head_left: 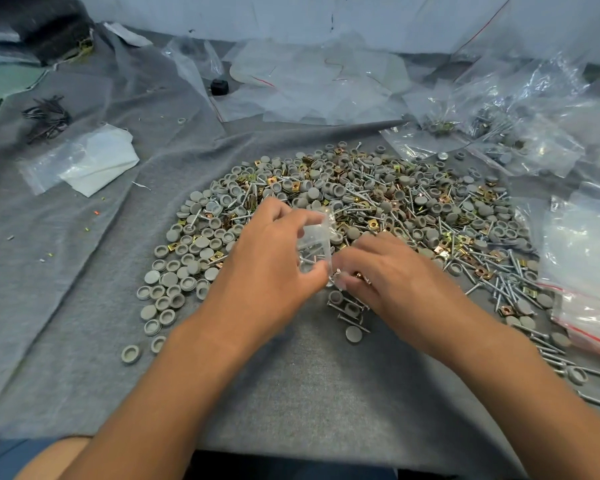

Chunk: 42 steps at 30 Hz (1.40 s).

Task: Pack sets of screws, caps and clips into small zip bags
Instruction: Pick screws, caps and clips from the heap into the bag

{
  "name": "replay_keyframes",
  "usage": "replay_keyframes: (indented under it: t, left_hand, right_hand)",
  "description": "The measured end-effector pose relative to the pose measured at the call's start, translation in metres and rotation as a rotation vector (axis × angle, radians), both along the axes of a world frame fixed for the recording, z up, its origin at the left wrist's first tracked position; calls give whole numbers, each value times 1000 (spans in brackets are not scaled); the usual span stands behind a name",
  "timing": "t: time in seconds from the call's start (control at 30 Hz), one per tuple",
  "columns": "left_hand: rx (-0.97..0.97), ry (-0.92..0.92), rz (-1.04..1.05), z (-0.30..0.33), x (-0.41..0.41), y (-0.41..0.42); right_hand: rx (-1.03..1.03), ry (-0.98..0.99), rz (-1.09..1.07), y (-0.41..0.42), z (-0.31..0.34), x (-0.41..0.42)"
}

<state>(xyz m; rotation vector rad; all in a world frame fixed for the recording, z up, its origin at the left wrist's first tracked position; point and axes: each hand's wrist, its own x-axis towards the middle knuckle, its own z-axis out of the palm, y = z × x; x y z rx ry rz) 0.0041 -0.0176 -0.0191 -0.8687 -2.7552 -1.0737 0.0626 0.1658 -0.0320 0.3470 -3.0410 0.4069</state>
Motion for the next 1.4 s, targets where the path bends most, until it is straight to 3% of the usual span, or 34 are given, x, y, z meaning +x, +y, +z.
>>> replay_keyframes:
  t: [0.17, 0.33, 0.4, 0.5, 0.6, 0.93, 1.03, 1.17, 1.3, 1.4]
  left_hand:
    - [-3, 17, -56, 5, 2, -8]
    - [-12, 116, -102, 14, 1, -21]
    - [-36, 134, -109, 16, -1, -25]
    - [-36, 147, -118, 17, -3, -29]
    - [-31, 158, -125, 19, -5, -30]
    - [-62, 196, -91, 17, -6, -27]
    - [-50, 192, -130, 15, -5, -23]
    - [-64, 224, -130, 11, -6, -20]
    - [-88, 212, -132, 10, -5, -19]
    - [-104, 196, -139, 11, -4, -19]
  right_hand:
    - [140, -51, 74, -2, 0, -1]
    - [-21, -79, 40, 4, 1, 1]
    - [-148, -3, -2, 9, 4, 2]
    - [-327, 270, -22, 7, 14, 3]
    - [-393, 481, 29, -6, 23, 3]
    - [-379, 650, 71, -26, 25, 2]
    - [-204, 665, 167, -34, 23, 0]
    - [60, 581, 136, -32, 20, 0]
    - [44, 565, 110, -33, 22, 3]
    - [-172, 472, 43, -30, 21, 7]
